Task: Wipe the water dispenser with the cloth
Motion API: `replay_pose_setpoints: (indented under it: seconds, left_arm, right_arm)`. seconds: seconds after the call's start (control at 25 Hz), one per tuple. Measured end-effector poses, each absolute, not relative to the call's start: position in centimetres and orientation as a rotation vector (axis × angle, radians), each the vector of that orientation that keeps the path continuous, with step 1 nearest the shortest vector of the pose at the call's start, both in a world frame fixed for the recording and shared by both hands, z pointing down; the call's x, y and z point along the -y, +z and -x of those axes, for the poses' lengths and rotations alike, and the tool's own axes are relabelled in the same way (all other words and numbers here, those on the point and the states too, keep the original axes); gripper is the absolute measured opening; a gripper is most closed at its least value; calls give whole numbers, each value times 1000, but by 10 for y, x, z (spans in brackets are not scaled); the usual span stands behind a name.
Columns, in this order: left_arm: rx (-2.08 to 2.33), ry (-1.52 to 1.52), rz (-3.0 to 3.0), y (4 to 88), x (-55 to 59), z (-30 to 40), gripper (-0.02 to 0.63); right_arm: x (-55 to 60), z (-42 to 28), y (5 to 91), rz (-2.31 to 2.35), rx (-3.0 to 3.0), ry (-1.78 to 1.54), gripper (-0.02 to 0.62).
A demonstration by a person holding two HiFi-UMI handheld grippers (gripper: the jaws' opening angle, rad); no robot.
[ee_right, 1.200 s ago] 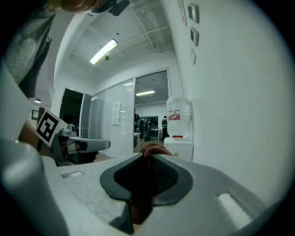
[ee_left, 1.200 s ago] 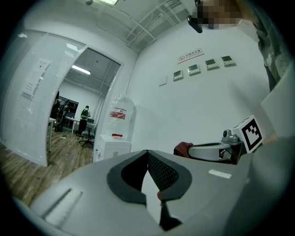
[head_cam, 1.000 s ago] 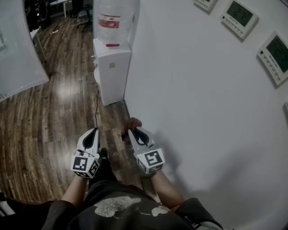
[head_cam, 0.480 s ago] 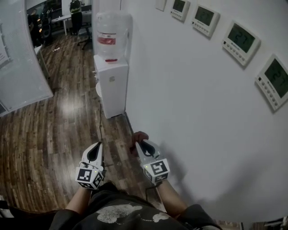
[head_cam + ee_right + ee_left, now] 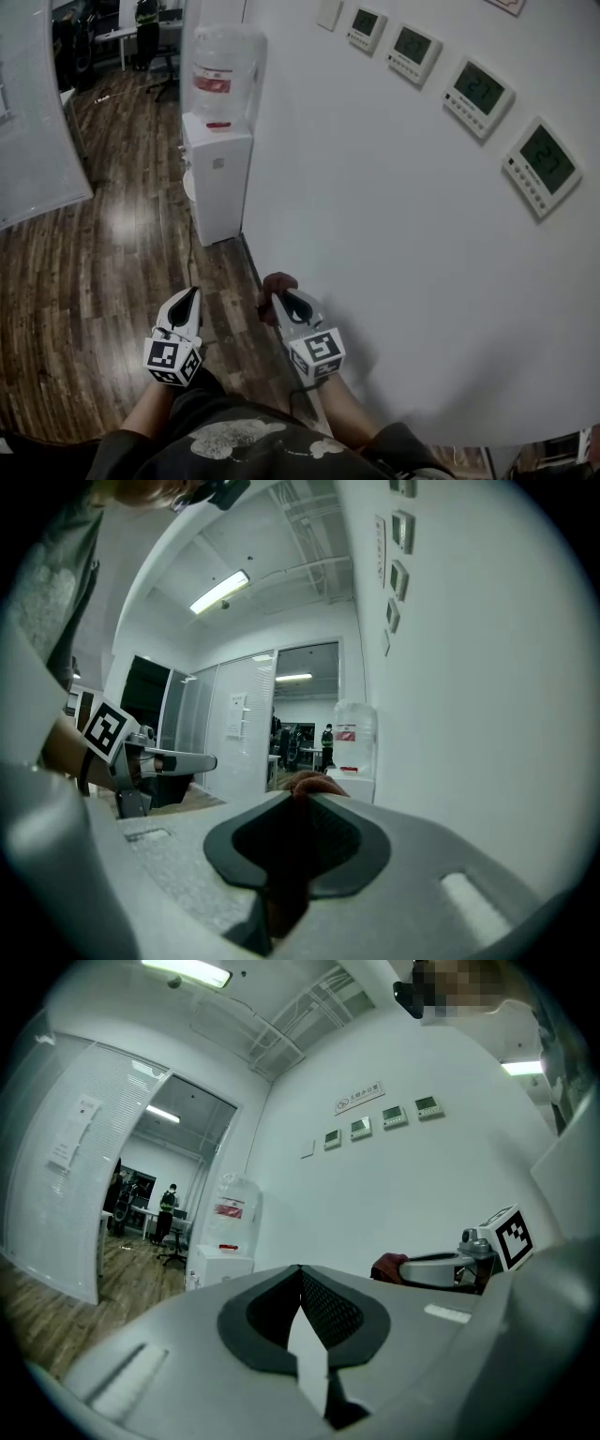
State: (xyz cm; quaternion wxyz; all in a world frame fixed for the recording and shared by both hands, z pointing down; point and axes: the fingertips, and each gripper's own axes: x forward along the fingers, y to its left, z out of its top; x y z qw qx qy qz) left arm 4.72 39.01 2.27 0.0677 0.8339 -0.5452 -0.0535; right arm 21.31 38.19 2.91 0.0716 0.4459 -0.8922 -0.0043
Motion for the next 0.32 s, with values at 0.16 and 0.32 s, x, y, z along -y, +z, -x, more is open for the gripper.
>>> replay_pose_setpoints:
  seconds: [0.16, 0.32]
  left_arm:
    - [1634, -166, -2539, 19, -393, -47, 19]
    - [1653, -176, -2511, 20, -388, -40, 18]
  right_arm:
    - [-386, -215, 27, -1377, 2673, -20, 40]
    - [-384, -215, 29, -1404, 2666, -11, 40]
